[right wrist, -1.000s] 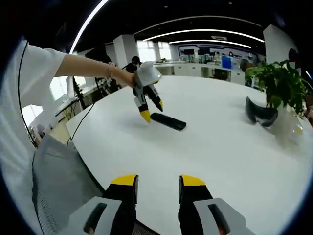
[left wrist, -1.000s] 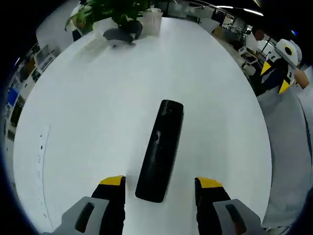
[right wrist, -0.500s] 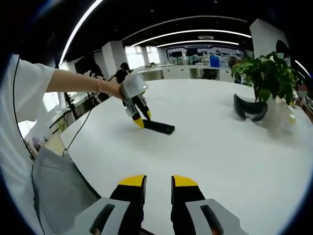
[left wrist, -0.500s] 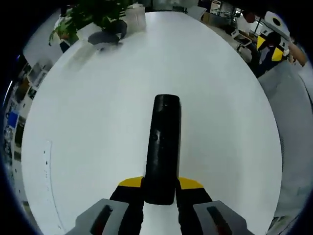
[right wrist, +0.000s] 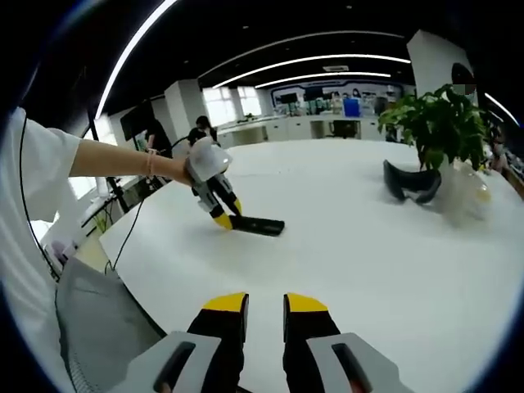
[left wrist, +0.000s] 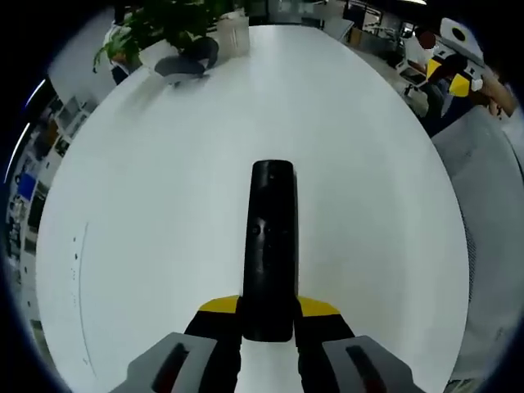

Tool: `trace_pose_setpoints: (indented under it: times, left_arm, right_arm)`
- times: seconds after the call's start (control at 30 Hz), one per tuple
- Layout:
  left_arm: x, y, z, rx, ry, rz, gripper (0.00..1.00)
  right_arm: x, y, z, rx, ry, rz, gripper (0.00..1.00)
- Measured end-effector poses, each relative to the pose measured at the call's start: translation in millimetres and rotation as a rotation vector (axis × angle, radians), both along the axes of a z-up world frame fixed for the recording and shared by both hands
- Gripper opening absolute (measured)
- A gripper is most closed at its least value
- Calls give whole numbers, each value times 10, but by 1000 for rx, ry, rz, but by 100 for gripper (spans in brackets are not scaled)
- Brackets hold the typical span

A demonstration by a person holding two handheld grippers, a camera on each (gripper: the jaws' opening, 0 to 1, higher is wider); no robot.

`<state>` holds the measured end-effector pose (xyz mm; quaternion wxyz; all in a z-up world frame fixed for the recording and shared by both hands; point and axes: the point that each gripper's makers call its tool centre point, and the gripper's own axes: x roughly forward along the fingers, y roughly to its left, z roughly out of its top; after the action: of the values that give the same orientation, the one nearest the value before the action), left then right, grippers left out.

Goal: Press the specified remote control buttons in sequence, fully releasing each button before pressing the next.

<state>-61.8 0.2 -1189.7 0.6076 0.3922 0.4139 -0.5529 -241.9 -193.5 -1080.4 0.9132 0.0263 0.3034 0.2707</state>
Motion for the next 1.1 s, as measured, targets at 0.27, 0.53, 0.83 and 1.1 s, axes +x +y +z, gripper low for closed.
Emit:
trace_pose_setpoints:
  times: [0.27,0.53,0.83,1.1]
  left_arm:
    - [-292,58,-17,6,14,5,24]
    - [-565,82,-20,4,26,1,24]
    - [-837,80,-23,-16,29,17,23]
    - [-1120,58,-27,-35,42,18,24]
  right_arm:
    - [39,72,8,38,-12,8,13]
    - [91,176,38,47,-30,37,13]
    - [95,236,23,9,-32,83,12]
    - [113,311,26,-6,-28,133,11]
